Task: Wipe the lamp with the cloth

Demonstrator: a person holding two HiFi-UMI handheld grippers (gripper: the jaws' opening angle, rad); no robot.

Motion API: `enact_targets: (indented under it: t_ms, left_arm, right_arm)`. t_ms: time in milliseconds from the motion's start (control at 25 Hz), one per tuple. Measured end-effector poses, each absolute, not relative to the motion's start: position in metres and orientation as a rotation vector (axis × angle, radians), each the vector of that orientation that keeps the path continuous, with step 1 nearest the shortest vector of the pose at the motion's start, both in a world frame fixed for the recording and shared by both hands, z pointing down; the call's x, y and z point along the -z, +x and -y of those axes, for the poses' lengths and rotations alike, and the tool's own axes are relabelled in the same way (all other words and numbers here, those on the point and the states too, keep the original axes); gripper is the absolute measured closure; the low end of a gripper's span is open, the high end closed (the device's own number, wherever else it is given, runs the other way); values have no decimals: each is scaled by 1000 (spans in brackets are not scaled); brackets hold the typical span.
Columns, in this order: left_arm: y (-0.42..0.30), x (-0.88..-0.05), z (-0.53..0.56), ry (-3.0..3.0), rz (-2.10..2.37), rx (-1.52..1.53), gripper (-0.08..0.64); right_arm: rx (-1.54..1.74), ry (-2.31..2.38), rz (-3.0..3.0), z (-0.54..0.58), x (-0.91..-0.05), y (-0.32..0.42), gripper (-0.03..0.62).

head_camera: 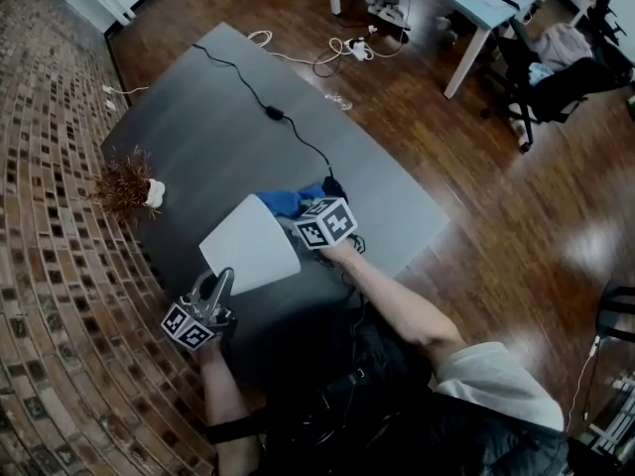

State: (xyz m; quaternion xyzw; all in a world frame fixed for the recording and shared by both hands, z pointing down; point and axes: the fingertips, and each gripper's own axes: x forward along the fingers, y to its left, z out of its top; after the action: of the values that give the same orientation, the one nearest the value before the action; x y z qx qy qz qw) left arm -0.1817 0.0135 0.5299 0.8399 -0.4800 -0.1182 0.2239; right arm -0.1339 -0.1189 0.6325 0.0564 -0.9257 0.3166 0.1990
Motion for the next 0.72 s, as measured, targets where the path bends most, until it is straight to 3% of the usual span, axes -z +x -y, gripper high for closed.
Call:
enact_targets:
  t_ms: [280, 480, 600, 720]
  left_arm:
    - [-180, -528, -10, 2307, 1305, 337, 515]
    - [-193, -528, 9, 2090, 1286, 472, 517]
    - [-217, -535, 21, 1769, 1234, 670, 520]
    - [-234, -543, 26, 1475, 1142, 882, 522]
  right_arm:
    - [-359, 492, 2372, 188, -663, -64, 535]
    - [121, 903, 2292, 234, -594, -5, 534]
    - [111, 1080, 2464, 243, -564, 15, 535]
    - [-48, 950, 2597, 223, -608, -10, 535]
